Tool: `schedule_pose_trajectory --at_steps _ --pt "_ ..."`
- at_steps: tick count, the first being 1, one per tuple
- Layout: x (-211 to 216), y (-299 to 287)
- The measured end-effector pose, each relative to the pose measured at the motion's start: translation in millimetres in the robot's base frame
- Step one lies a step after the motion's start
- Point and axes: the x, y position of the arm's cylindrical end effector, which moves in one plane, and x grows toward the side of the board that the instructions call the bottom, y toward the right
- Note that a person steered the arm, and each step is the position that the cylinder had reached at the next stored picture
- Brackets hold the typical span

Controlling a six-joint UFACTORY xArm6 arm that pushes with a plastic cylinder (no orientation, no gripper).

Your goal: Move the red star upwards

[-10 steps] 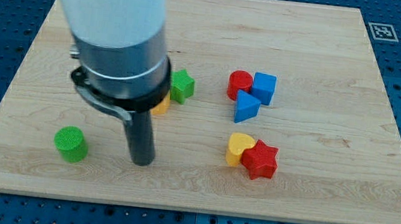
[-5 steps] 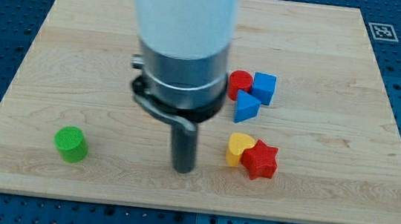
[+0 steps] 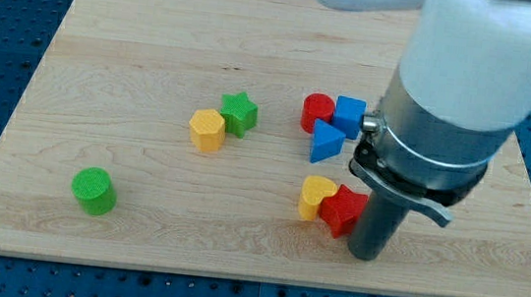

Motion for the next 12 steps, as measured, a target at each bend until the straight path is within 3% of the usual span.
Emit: schedule_pose_trajectory --at_steps 2,4,6,9,12 --pt "-24.2 -7.0" --pt "-7.1 -28.8" --pt "-32.1 -41.7" --pt "2.4 -27.4" --pt "-22.0 -14.2"
